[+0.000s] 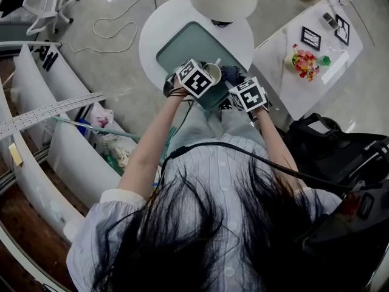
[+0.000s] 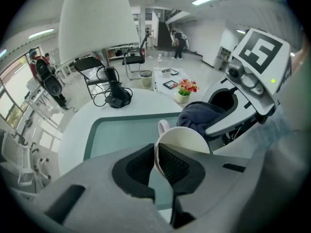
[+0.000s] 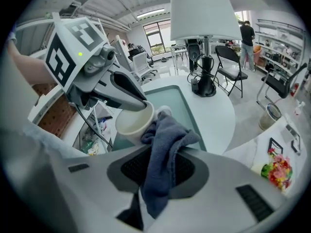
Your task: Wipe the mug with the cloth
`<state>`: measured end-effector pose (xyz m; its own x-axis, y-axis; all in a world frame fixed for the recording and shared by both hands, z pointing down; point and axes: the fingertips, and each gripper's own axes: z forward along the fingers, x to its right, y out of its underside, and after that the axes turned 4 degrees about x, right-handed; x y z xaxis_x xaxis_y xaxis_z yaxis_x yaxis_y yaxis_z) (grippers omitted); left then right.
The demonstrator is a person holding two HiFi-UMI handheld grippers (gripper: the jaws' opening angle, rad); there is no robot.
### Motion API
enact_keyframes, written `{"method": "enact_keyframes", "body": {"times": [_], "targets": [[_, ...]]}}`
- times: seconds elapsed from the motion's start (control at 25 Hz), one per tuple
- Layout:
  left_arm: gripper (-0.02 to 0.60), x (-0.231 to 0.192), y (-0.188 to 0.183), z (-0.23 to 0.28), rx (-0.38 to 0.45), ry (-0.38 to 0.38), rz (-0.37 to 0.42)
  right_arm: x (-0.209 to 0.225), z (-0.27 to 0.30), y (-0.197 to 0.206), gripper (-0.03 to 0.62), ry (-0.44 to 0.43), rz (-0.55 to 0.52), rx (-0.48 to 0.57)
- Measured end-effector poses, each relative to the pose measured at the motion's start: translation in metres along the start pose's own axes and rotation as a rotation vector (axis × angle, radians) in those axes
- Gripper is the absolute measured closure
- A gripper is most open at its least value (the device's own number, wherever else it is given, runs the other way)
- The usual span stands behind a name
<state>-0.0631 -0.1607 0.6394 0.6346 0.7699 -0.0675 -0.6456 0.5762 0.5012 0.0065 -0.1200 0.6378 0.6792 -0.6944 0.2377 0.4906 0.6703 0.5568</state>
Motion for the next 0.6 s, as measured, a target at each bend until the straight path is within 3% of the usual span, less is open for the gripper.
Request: {"method": "enact_keyframes", "body": {"times": [0.12, 0.44, 0.6], "targets": [[0.541, -0.005, 0.004, -0.003, 0.011, -0.028, -0.11, -0.004, 0.002, 0.002, 0.5, -0.006, 0.0, -0.006], [0.54, -0.02, 0.012, -0.022, 0.083, -0.129, -0.521, -0.011, 0.005, 0.004, 0.5, -0.027, 0.014, -0.01], [0.54, -0.022, 0.02, -0.027, 0.118, -0.171, -0.683, -0.014, 0.005, 0.006, 0.5, -0.043, 0.023, -0.011]]}}
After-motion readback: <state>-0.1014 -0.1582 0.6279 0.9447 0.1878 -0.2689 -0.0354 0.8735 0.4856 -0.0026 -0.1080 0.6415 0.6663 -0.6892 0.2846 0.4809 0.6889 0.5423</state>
